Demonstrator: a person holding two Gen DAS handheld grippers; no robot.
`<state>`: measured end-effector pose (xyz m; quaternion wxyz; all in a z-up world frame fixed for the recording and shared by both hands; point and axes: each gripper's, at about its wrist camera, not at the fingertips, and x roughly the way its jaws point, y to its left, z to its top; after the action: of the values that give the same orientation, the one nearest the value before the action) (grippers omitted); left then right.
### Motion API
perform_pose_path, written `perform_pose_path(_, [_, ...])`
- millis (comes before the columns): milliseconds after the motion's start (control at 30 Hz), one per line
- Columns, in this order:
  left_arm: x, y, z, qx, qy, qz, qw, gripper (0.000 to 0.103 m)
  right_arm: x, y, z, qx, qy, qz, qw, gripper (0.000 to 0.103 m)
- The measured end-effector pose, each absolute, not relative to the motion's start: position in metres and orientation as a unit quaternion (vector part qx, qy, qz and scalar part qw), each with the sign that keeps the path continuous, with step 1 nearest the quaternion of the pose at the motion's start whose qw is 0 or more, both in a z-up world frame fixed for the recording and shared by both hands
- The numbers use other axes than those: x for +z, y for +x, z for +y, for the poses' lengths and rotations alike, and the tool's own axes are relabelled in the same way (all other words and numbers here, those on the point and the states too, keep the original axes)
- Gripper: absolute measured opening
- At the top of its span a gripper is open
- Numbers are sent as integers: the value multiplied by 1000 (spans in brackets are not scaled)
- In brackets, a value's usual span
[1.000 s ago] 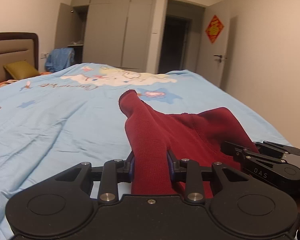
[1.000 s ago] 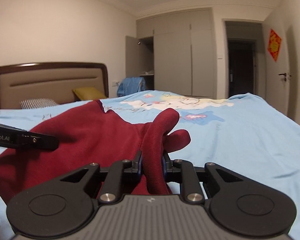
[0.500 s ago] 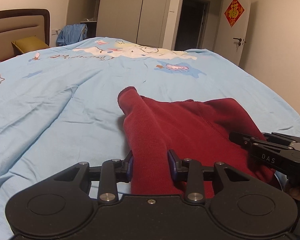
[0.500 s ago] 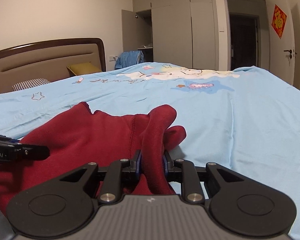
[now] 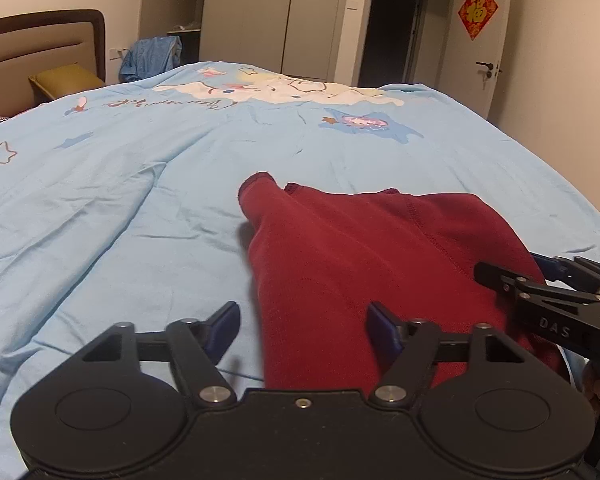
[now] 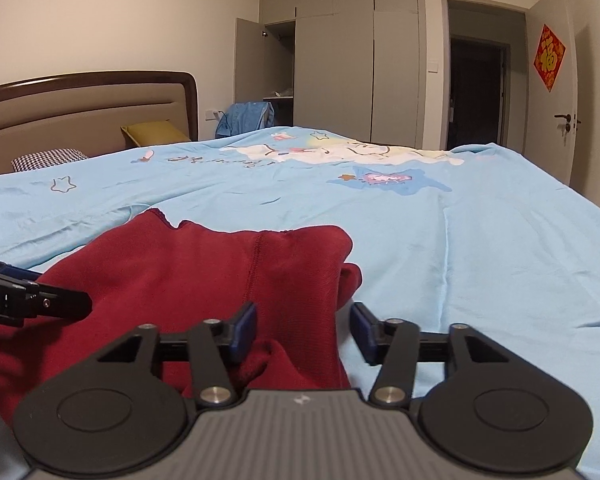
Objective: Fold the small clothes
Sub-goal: 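Open the right gripper and lift both grippers away from the folded sweater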
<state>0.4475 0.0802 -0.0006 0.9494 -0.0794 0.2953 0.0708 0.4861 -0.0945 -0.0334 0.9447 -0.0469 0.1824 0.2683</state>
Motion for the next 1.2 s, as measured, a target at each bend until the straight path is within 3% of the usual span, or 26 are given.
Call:
perform_pose_path(267, [17, 421, 75, 84, -84, 270, 955, 98, -13, 455, -107, 261, -48, 152, 952, 88])
perform_pose_path(533, [52, 377, 70, 92, -91, 222, 966, 102, 23, 407, -129, 245, -20, 104, 964, 102])
perform_pose_path(933, [86, 311, 46, 78, -74, 166, 980, 102, 61, 333, -156, 243, 1, 45, 969, 103])
perform_pose_path(1200, [88, 272, 33, 61, -67, 155, 984, 102, 58, 293, -169, 222, 19, 42, 974, 103])
